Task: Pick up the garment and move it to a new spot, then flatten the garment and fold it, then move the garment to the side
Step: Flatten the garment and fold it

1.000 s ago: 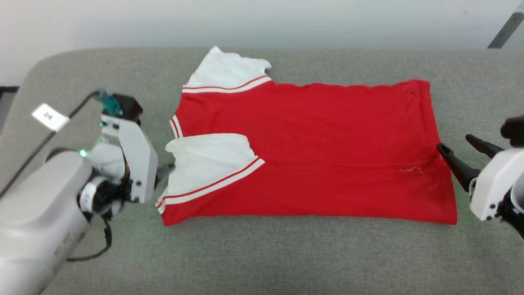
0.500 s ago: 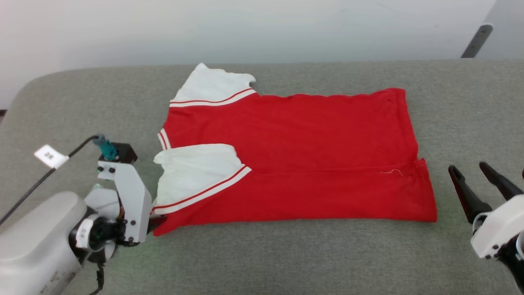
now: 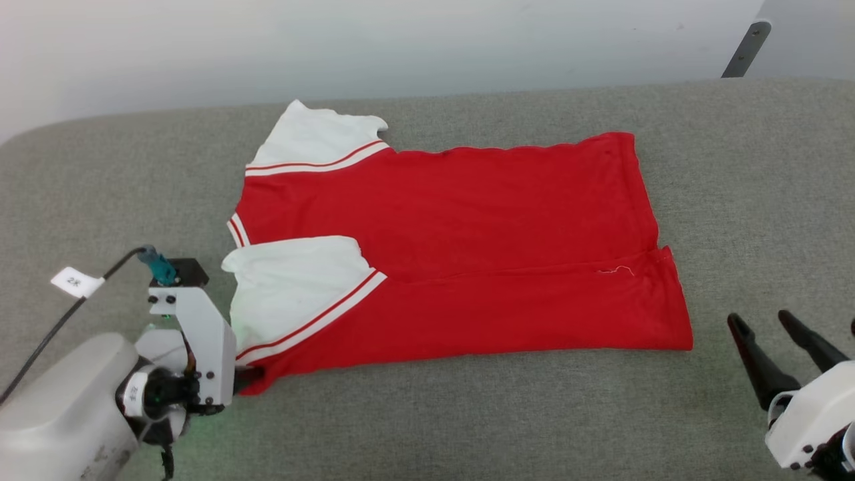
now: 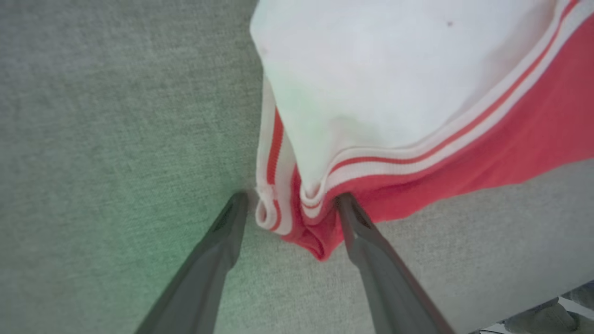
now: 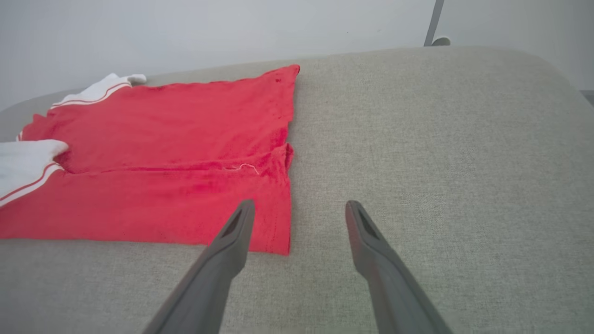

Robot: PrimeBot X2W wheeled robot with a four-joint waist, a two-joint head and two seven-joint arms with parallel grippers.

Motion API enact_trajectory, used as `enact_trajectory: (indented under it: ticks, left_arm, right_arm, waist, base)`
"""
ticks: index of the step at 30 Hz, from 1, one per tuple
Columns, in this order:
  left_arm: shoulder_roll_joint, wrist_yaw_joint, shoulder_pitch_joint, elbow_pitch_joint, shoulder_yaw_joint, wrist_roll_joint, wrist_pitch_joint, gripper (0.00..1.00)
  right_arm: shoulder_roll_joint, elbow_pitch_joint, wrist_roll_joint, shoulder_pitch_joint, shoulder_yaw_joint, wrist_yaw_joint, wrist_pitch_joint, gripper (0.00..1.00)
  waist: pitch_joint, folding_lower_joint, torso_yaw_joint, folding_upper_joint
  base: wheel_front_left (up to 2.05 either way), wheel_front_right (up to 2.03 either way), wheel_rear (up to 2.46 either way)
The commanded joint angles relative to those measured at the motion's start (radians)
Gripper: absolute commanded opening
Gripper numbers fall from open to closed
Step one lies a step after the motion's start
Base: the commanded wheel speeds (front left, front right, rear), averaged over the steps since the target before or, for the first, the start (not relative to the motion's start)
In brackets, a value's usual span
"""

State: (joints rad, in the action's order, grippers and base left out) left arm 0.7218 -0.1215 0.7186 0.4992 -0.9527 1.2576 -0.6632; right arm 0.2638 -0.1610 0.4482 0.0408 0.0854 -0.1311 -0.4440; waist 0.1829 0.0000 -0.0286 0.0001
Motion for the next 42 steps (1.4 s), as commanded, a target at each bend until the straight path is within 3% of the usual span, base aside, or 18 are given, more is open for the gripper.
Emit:
enact_trajectory:
  ticks: [1, 2, 3, 4, 15, 22, 28, 30, 31, 42]
  left_arm:
    - [-0.033, 0.013, -0.011, 0.028, -0.006, 0.011, 0.004, 1.00]
    - [-0.042, 0.020, -0.008, 0.042, -0.005, 0.016, 0.004, 1.00]
    - [-0.052, 0.028, -0.006, 0.056, -0.005, 0.021, 0.001, 0.46]
    - [-0.059, 0.032, -0.001, 0.069, -0.003, 0.019, 0.006, 0.00]
    - [-0.096, 0.093, 0.070, 0.137, -0.006, -0.006, 0.018, 0.00]
    - [-0.135, 0.114, 0.102, 0.161, -0.006, -0.011, 0.031, 0.00]
    - [-0.161, 0.128, 0.123, 0.190, -0.006, -0.015, 0.042, 0.00]
    - [-0.169, 0.135, 0.129, 0.200, -0.006, -0.014, 0.043, 0.00]
    - [-0.173, 0.136, 0.131, 0.205, -0.006, -0.014, 0.043, 0.00]
    - [-0.175, 0.150, 0.144, 0.245, 0.001, -0.002, 0.034, 0.00]
  right_arm:
    - [-0.001, -0.017, 0.002, -0.014, -0.005, 0.001, -0.017, 1.00]
    - [0.000, -0.025, 0.007, -0.016, -0.005, 0.001, -0.030, 1.00]
    - [0.002, -0.031, 0.007, -0.019, -0.007, 0.001, -0.044, 1.00]
    - [0.003, -0.036, 0.006, -0.020, -0.005, 0.001, -0.056, 1.00]
    - [0.035, 0.027, 0.059, 0.061, -0.054, 0.001, -0.218, 1.00]
    - [0.063, 0.184, 0.054, 0.178, -0.102, 0.001, -0.281, 1.00]
    - [0.044, 0.364, 0.063, 0.263, -0.154, 0.001, -0.318, 1.00]
    - [0.044, 0.418, 0.059, 0.279, -0.179, 0.001, -0.316, 0.07]
    - [0.043, 0.437, 0.066, 0.287, -0.195, 0.001, -0.314, 0.00]
    - [0.097, 0.523, 0.117, 0.337, -0.255, 0.001, -0.288, 0.00]
  waist:
    - [0.003, 0.0000, 0.000, -0.0001]
    - [0.005, 0.0000, 0.001, -0.0001]
    - [0.006, 0.0000, 0.002, -0.0001]
    - [0.008, 0.0000, 0.003, -0.0001]
    - [0.043, 0.0000, 0.032, -0.0001]
    - [0.068, 0.0000, 0.064, -0.0001]
    - [0.082, 0.0000, 0.080, -0.0001]
    - [0.085, 0.0000, 0.085, -0.0001]
    - [0.086, 0.0000, 0.086, -0.0001]
    - [0.086, 0.0000, 0.088, -0.0001]
  base:
    - [0.00, 0.00, 0.00]
    - [0.00, 0.00, 0.00]
    - [0.00, 0.00, 0.00]
    - [0.00, 0.00, 0.00]
    - [0.00, 0.00, 0.00]
    - [0.00, 0.00, 0.00]
    - [0.00, 0.00, 0.00]
    - [0.00, 0.00, 0.00]
    - [0.00, 0.00, 0.00]
    - [0.00, 0.00, 0.00]
